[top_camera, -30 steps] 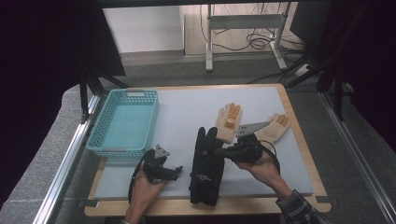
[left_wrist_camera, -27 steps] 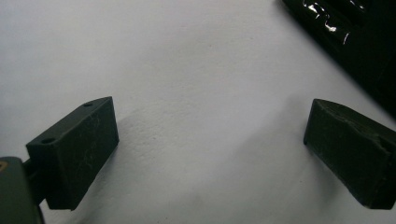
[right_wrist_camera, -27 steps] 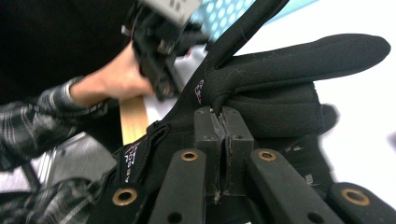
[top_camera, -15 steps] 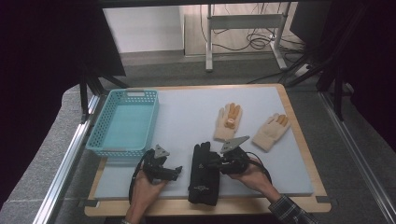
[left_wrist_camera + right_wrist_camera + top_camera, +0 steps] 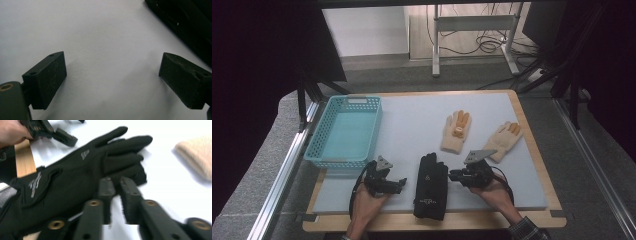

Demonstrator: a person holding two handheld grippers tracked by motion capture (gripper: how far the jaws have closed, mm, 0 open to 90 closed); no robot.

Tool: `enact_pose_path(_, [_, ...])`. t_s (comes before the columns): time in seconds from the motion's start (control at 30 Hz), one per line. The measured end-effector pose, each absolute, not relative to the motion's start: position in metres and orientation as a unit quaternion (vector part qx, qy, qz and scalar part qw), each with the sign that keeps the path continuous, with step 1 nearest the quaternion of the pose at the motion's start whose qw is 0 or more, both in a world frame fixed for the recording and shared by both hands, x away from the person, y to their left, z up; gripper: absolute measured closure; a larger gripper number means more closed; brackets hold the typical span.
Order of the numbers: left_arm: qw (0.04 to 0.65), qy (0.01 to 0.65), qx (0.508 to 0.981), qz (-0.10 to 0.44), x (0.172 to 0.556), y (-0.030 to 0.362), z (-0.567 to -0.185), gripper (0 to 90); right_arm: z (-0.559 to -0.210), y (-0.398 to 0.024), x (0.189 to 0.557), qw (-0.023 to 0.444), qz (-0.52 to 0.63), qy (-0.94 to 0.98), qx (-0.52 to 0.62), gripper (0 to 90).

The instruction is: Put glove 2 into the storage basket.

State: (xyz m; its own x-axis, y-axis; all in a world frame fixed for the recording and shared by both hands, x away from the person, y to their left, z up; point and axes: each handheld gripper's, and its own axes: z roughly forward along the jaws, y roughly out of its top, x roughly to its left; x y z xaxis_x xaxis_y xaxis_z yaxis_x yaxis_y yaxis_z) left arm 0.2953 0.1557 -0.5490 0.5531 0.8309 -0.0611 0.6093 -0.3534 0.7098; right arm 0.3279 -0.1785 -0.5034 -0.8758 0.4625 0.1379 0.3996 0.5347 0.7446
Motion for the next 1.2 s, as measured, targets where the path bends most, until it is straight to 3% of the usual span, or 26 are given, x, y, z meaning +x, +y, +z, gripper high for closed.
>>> enact_pose_path(0.13, [0.346,0.452,0.807,0.159,0.289,0.160,-0.547,7.5,-0.510,-0.183,0.315,0.034,0.412,0.879,0.237,88.2])
enact_pose_path(0.4, [0.327,0.454,0.808,0.184,0.275,0.170,-0.548,6.3,-0.526,-0.177,0.283,0.017,0.398,0.891,0.216,88.3])
enact_pose_path(0.8, [0.321,0.481,0.798,0.168,0.273,0.194,-0.550,1.7,-0.537,-0.143,0.283,-0.008,0.406,0.888,0.214,86.0])
enact_pose_path(1.2, [0.331,0.465,0.805,0.162,0.272,0.210,-0.553,0.0,-0.537,-0.100,0.301,0.046,0.400,0.887,0.226,86.4])
